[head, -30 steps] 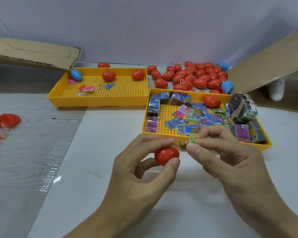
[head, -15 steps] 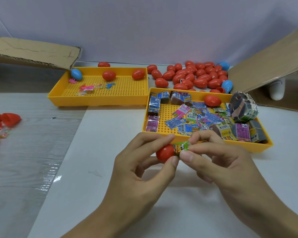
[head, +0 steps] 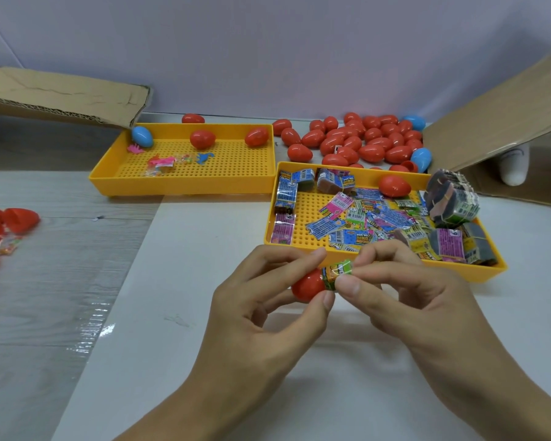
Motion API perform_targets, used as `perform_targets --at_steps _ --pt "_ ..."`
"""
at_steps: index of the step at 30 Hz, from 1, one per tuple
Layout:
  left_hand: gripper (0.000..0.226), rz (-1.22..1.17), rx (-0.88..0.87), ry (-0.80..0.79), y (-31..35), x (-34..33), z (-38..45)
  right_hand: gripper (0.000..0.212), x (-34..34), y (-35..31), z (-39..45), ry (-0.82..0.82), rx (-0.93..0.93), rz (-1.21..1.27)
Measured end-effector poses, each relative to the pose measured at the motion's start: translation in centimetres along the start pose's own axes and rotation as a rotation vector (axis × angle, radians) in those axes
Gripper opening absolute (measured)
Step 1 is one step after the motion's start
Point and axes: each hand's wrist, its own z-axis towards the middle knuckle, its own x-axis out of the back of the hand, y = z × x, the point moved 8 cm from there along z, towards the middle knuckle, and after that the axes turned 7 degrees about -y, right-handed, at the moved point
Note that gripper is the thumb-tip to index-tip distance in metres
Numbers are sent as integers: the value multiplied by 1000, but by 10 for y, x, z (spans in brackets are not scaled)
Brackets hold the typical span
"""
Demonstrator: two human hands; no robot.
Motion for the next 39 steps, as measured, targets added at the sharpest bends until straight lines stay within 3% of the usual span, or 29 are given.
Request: perform_targets --at_steps 6,14,22,34,37,39 --pt "38 17 -42 15 2 1 0 17 0 -2 0 17 35 -61" --pt "39 43 -74 36 6 2 -1 39 -4 -1 0 -10 -12 93" --pt "43 257 -186 28 21 -2 -5 28 -4 -2 1 -1 -100 170" --pt "34 262 -232 93 23 0 -10 18 -4 0 -2 32 -121 311" --pt "30 288 -263 109 27 1 -11 51 -2 5 -2 55 -166 392" --pt "30 300 -273 108 28 0 -12 55 -1 8 -2 60 -186 443"
